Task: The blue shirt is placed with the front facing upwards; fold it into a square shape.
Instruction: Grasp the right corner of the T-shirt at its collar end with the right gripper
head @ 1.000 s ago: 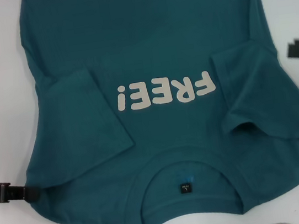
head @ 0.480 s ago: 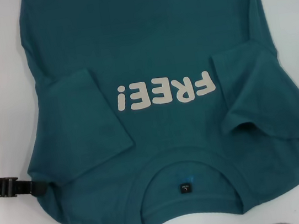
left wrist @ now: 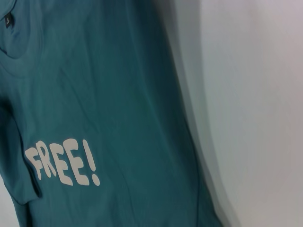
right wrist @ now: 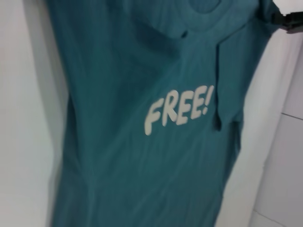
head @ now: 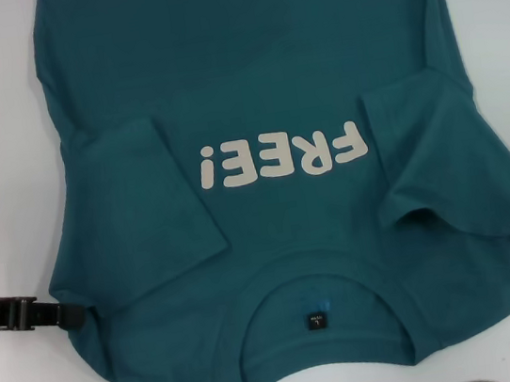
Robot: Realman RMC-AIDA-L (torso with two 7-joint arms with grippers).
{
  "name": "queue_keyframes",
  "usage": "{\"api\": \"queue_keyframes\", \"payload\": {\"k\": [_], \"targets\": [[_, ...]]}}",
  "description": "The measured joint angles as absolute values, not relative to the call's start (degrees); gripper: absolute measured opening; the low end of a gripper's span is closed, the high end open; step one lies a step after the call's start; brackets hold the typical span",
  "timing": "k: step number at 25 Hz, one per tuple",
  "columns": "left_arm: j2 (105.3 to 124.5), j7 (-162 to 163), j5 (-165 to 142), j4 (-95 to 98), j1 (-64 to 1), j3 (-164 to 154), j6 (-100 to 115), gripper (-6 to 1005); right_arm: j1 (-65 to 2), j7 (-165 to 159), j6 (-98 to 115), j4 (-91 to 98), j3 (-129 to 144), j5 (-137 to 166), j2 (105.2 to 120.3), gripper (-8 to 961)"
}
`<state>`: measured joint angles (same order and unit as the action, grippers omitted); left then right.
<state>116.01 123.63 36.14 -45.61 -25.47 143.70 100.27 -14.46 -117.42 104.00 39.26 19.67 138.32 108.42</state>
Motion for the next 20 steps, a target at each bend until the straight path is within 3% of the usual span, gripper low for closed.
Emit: {"api": "queue_keyframes", "payload": {"k": [20], "targets": [[116.00,122.99,36.12,-45.62,-25.41,143.70,100.10,2,-15.10,-117.84,102.79,37.78,20.07,140.77,108.82,883]]}}
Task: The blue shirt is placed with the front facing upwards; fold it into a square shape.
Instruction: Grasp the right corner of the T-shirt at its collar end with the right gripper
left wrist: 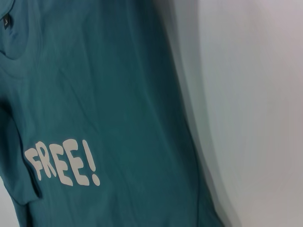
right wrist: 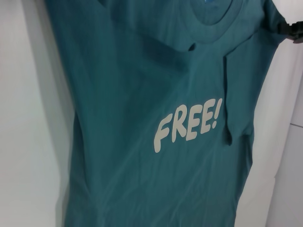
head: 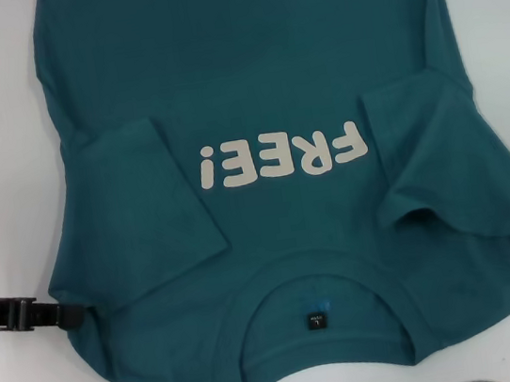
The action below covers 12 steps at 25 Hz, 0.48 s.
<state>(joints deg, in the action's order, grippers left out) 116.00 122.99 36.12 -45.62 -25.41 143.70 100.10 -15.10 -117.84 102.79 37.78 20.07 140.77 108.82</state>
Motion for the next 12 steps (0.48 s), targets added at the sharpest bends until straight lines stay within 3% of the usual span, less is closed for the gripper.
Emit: {"api": "queue_keyframes", "payload": {"k": [12], "targets": [[115.77,122.94,36.12,-45.62,-25.49,143.70,100.10,2,-15.90,-117.73,102.39,36.61,20.03,142.04,109.05,882]]}}
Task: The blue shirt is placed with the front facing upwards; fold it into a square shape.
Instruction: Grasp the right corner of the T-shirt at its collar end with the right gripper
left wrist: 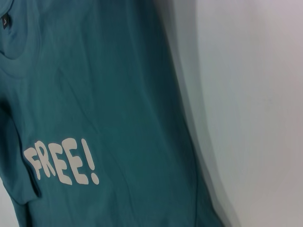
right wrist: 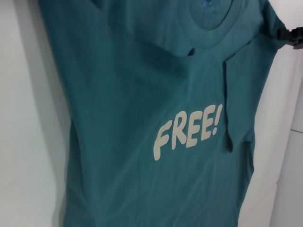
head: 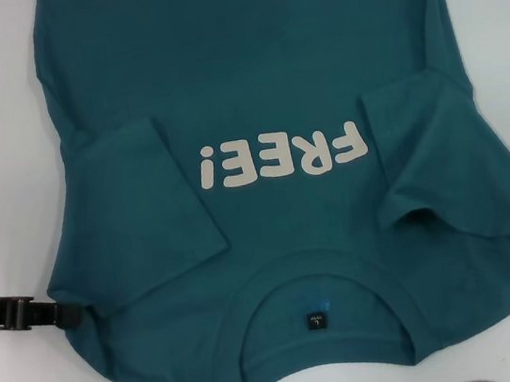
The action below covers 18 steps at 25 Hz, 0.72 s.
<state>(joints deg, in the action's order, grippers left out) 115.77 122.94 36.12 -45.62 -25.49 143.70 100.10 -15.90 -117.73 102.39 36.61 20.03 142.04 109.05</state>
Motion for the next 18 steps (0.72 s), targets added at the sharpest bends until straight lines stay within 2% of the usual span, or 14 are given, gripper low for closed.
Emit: {"api": "queue_keyframes", "payload": {"k": [6,18], "targets": [[115.67,122.80,36.12,-45.62,-25.49,143.70,100.10,2,-16.39,-117.53,102.11,36.18,20.03,142.04,109.15,882],[115.58,122.78,36.12,-45.62,-25.85,143.70,99.88,2,-16.83,-117.87,101.90,36.21,20.74,142.21,109.16,813]]}}
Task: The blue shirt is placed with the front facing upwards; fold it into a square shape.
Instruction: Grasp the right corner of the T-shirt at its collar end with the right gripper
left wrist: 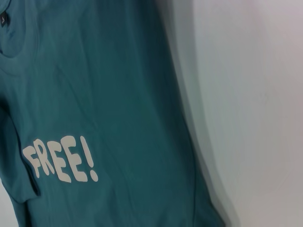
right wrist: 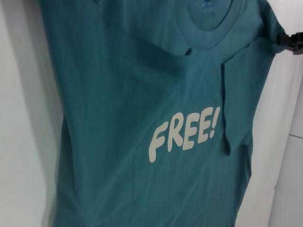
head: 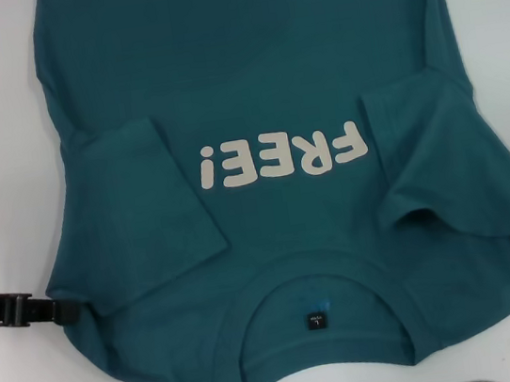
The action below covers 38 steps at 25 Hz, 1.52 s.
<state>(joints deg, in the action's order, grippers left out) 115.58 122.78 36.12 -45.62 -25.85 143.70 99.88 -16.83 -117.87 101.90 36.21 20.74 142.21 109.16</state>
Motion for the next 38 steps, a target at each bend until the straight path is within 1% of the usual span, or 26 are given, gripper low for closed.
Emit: {"api": "queue_keyframes", "payload": {"k": [10,15,18,24,30,38], "targets": [[115.28,122.79,36.12,-45.62,-26.12,143.74,99.83,1,-17.42,-119.07,100.43,36.39,22.48,142.21,109.43,755],[115.28,122.99,36.12,-45.62,-26.29,143.73,99.83,1,-17.52,-119.32,100.24,36.44,22.50,142.21,109.42,524],[115.21,123.15,36.12,-45.62,-26.42,143.70,99.84,0,-17.72,-119.33,100.19,36.34,22.64,142.21,109.42,282],[115.18,123.21,36.12,-45.62,-26.64,143.70,99.84,0,-17.83,-119.21,100.18,36.30,22.85,142.21,109.49,73],[114.72,123.48,36.11,-45.62,-26.88,143.75,100.25,1,-17.49,-118.00,100.56,36.25,22.93,142.22,109.31,29],[112.73,124.37,36.04,-45.52,-25.98,144.13,103.04,1,-15.36,-113.70,102.73,36.21,22.44,142.24,108.92,28]]}}
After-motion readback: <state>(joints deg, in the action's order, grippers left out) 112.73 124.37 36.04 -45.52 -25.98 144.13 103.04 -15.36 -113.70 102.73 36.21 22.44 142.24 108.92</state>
